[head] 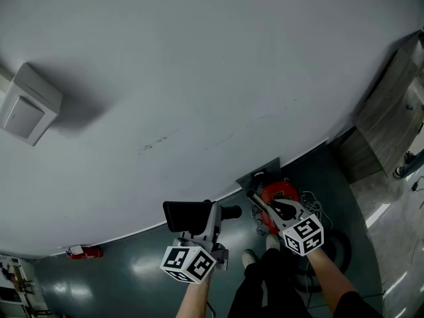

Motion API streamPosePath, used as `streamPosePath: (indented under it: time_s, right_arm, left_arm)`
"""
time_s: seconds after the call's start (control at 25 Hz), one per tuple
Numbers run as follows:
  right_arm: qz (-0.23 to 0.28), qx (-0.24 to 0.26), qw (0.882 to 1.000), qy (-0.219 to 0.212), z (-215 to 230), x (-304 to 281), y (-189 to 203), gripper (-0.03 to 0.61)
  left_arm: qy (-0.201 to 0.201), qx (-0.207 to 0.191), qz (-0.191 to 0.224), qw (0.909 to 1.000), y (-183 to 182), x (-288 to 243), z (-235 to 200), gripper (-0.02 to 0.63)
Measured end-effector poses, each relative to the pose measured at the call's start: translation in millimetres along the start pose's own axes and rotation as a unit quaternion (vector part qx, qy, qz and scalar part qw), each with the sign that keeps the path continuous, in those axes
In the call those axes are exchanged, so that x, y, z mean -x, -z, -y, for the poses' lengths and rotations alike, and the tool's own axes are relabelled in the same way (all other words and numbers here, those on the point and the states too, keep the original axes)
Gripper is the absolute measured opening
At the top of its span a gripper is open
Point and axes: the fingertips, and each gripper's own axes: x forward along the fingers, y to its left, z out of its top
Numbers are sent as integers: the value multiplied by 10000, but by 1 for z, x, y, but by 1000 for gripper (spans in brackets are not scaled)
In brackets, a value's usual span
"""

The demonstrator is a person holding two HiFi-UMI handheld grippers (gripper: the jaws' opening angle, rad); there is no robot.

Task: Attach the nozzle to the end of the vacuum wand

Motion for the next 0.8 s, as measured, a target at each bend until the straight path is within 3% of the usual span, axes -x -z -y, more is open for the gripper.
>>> streamPosePath:
  time_s: [0.32, 0.52, 0.8]
  right_arm:
    - [-294, 535, 9980, -159, 5, -35, 30, 107]
    - [-431, 908, 9944, -317, 2, -55, 40, 176]
    - [-735, 1259, 9884, -417, 2, -75, 51, 190]
  left_arm:
    - [-200, -85, -69, 9997, 4, -2, -12, 91]
    - [-323, -65, -63, 9994, 1, -1, -20, 91]
    - [-351, -75, -75, 9993, -1, -7, -23, 91]
